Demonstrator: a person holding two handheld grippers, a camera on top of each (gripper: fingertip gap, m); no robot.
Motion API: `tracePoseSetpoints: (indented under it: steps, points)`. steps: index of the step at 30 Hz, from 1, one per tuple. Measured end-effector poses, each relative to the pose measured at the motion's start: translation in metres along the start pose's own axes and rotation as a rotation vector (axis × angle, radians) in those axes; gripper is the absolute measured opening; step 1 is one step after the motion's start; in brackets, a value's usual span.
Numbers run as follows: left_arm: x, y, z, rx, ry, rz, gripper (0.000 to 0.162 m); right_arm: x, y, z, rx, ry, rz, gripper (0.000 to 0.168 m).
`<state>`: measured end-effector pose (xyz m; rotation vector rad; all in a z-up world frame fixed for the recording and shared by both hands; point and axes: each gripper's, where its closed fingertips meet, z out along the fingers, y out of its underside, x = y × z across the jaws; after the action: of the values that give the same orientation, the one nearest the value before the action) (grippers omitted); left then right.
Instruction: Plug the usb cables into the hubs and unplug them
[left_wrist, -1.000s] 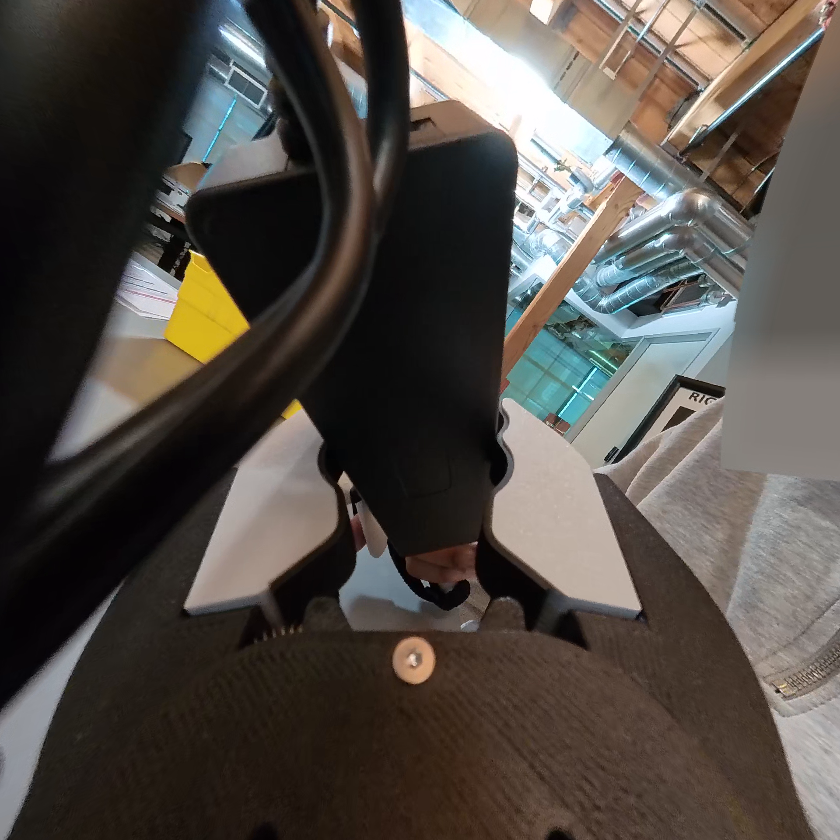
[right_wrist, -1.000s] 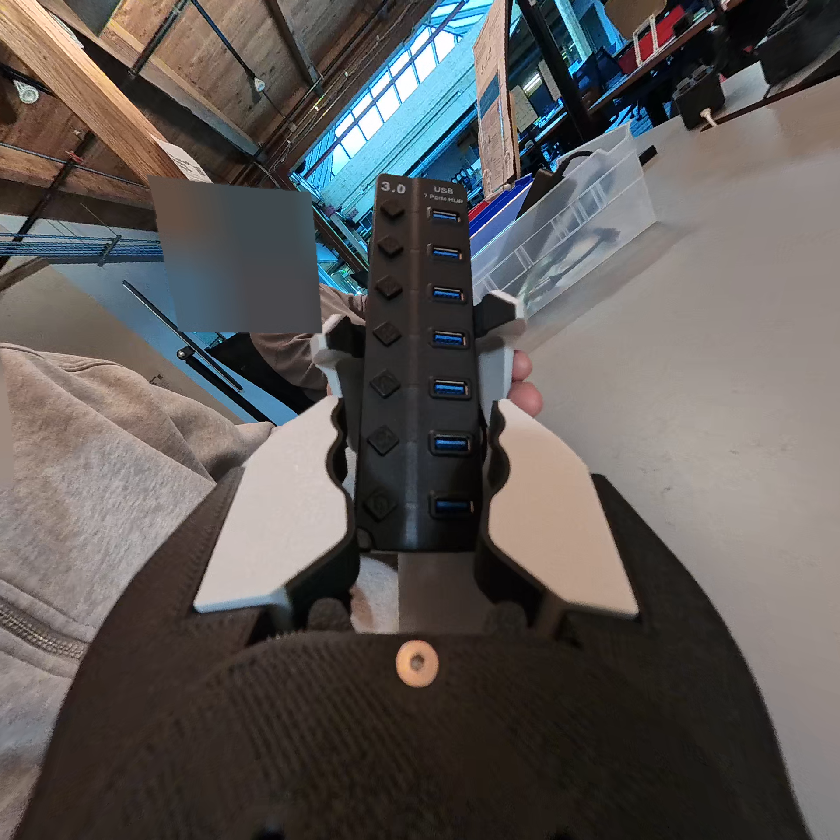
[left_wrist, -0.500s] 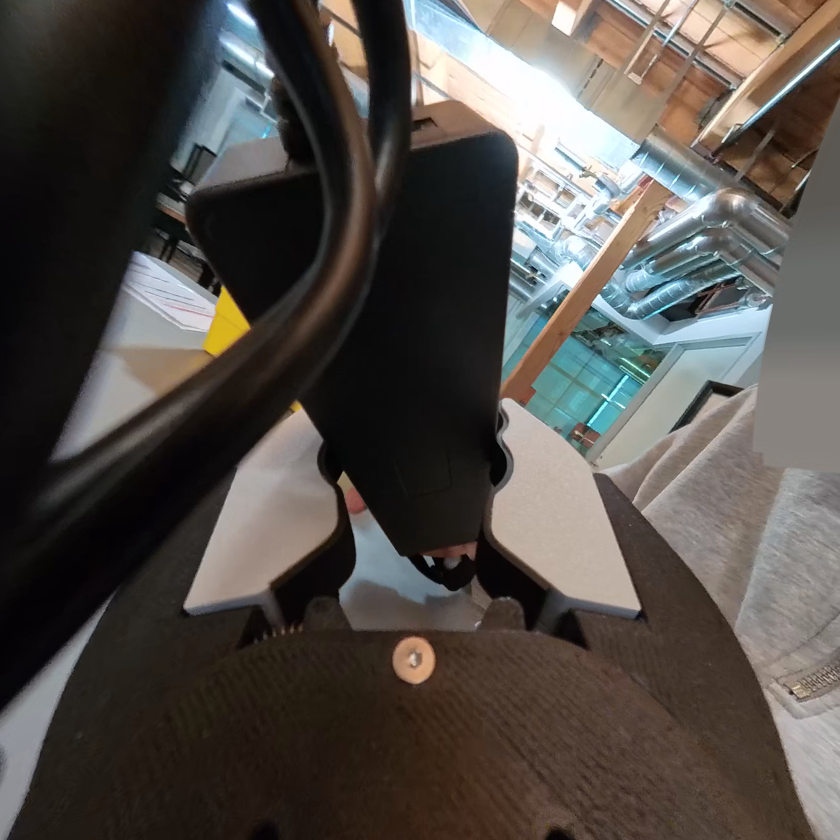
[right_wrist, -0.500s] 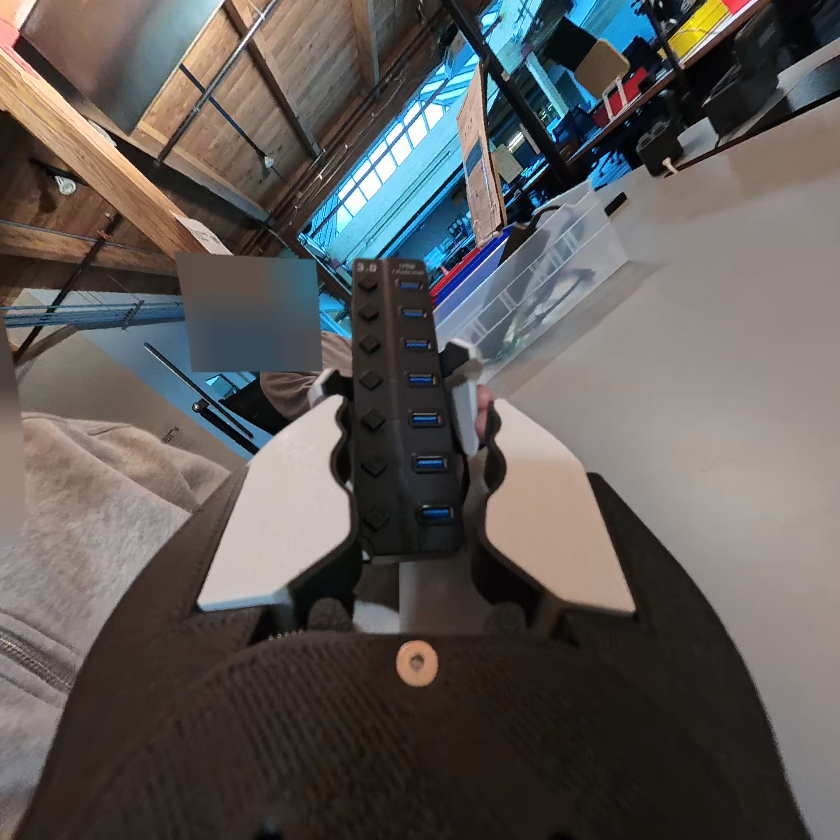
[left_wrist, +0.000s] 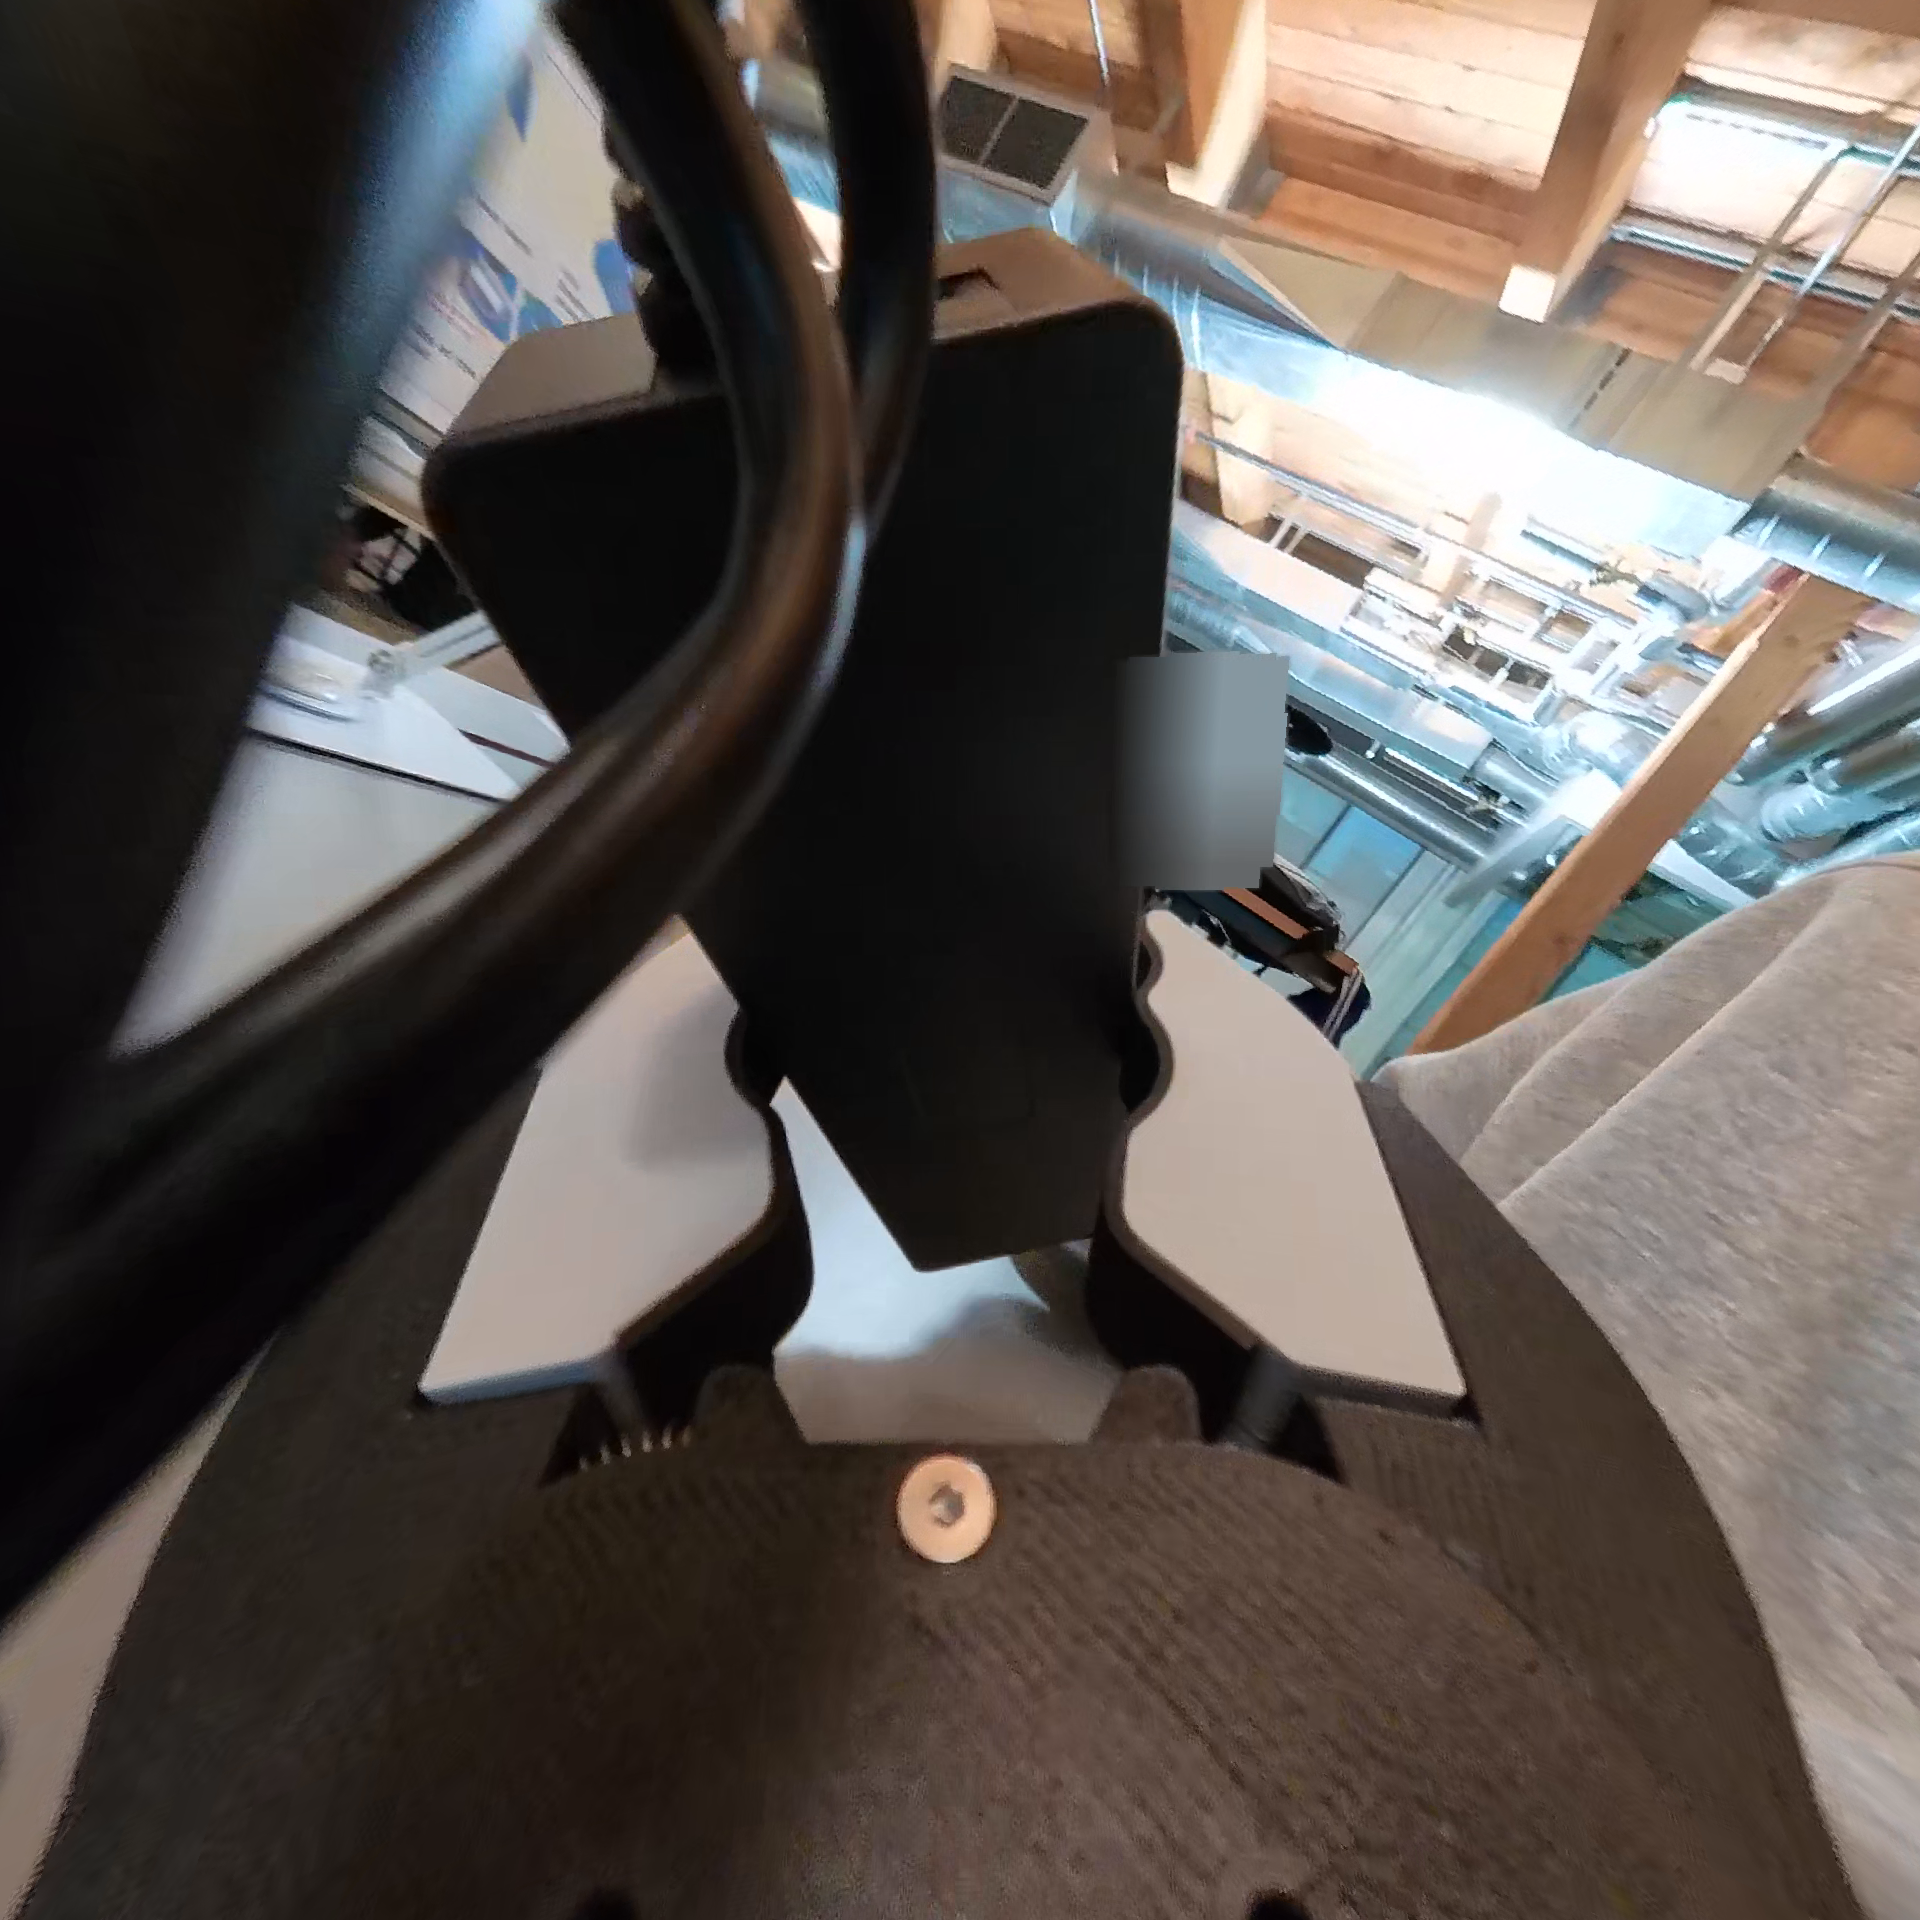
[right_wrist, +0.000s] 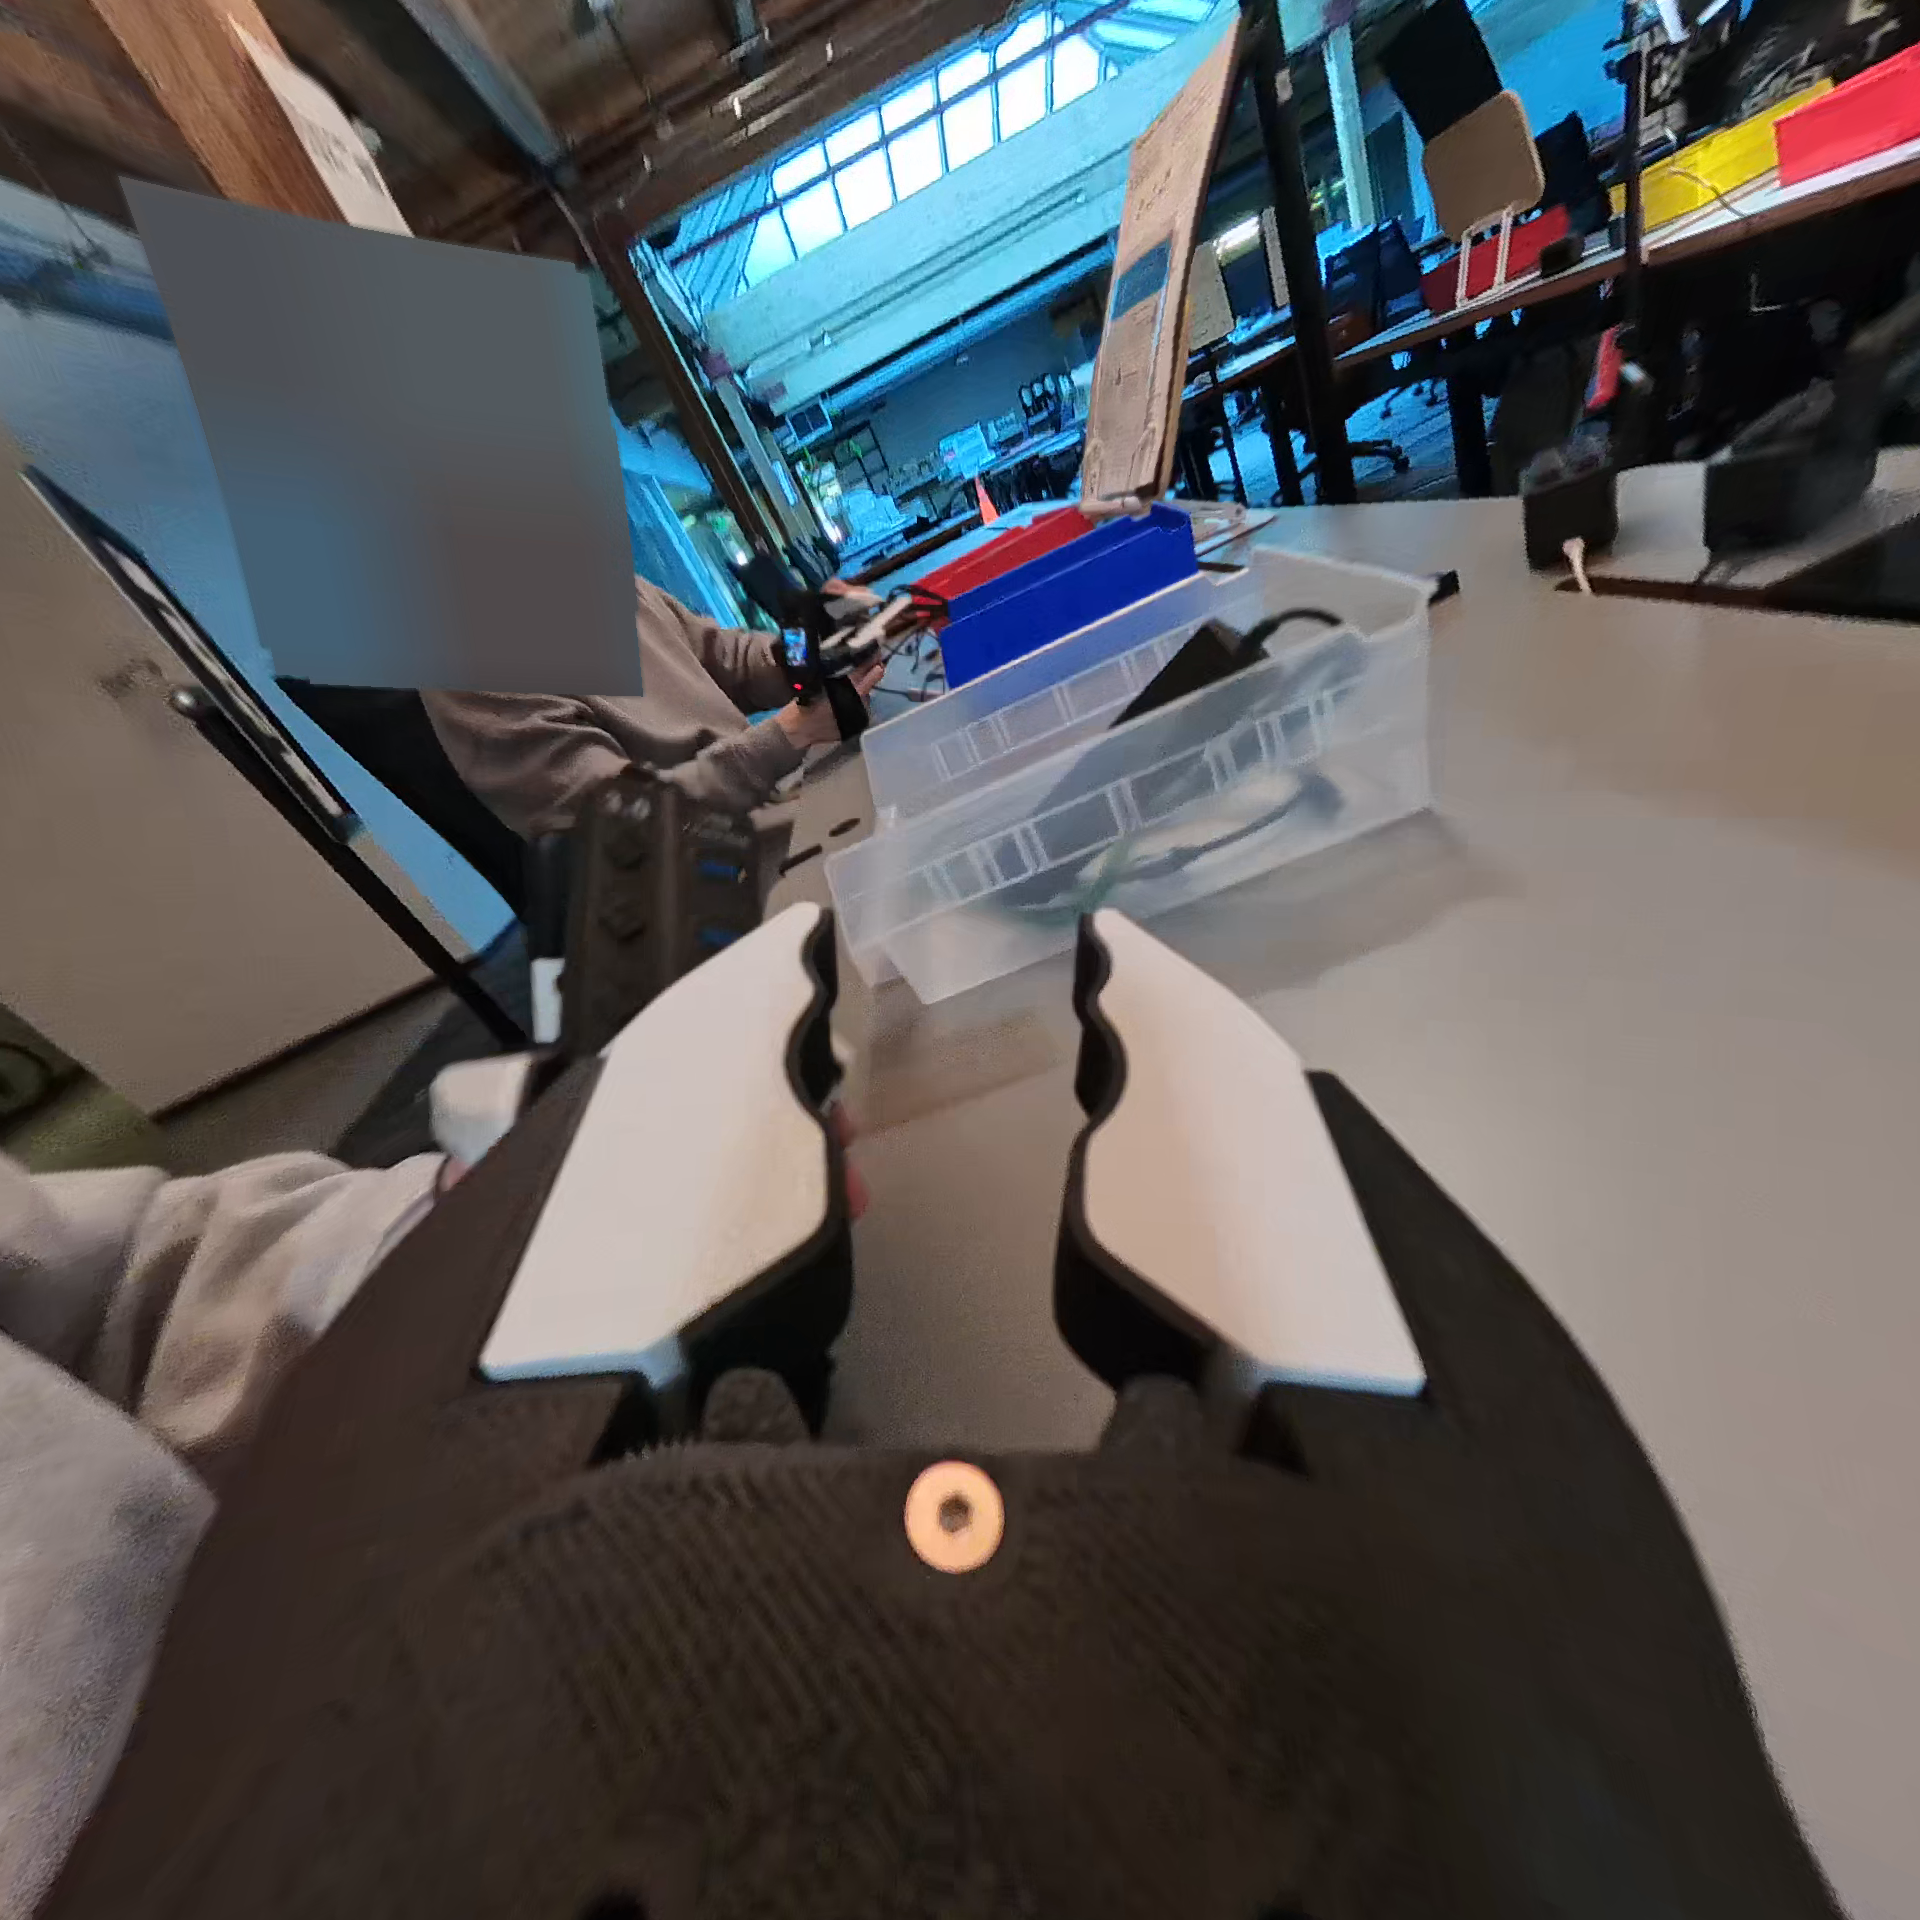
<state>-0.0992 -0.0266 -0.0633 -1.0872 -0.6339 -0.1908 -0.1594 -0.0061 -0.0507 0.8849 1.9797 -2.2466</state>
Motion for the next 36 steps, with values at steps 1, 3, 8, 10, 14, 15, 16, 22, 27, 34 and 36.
tracePoseSetpoints:
  steps: [1,3,8,10,14,15,16,22,27,34,36]
  points:
    - [0.000,-0.003,-0.003,0.013,-0.007,0.003,0.065,0.001,-0.007,0.013,-0.024,-0.002,-0.026,0.044]
    - [-0.001,-0.007,-0.006,0.025,-0.011,0.011,0.065,-0.001,-0.022,0.042,-0.077,-0.034,-0.095,0.043]
    - [-0.008,-0.010,-0.006,0.032,-0.010,-0.017,0.065,0.002,-0.044,0.129,-0.222,-0.075,-0.319,0.040]
    - [-0.012,-0.009,-0.003,0.025,0.001,-0.034,0.065,0.012,-0.046,0.165,-0.323,-0.057,-0.383,0.040]
    - [-0.018,-0.008,0.002,0.006,0.015,-0.054,0.065,0.045,-0.048,0.231,-0.524,0.021,-0.518,0.036]
    - [-0.019,-0.008,0.002,0.006,0.019,-0.060,0.065,0.054,-0.046,0.246,-0.573,0.044,-0.547,0.034]
    - [-0.019,-0.008,0.001,0.007,0.020,-0.066,0.065,0.064,-0.044,0.259,-0.627,0.073,-0.579,0.033]
    - [-0.023,-0.014,-0.003,0.026,0.025,-0.096,0.065,0.126,-0.007,0.317,-1.007,0.247,-0.569,0.026]
    - [-0.025,-0.017,-0.005,0.034,0.028,-0.106,0.065,0.161,0.038,0.304,-1.409,0.394,-0.430,0.039]
    - [-0.021,-0.013,-0.003,0.019,0.046,-0.112,0.065,0.158,0.042,0.312,-1.373,0.328,-0.432,0.007]
    - [-0.020,-0.012,-0.003,0.012,0.048,-0.103,0.065,0.137,0.017,0.326,-1.201,0.251,-0.407,0.005]
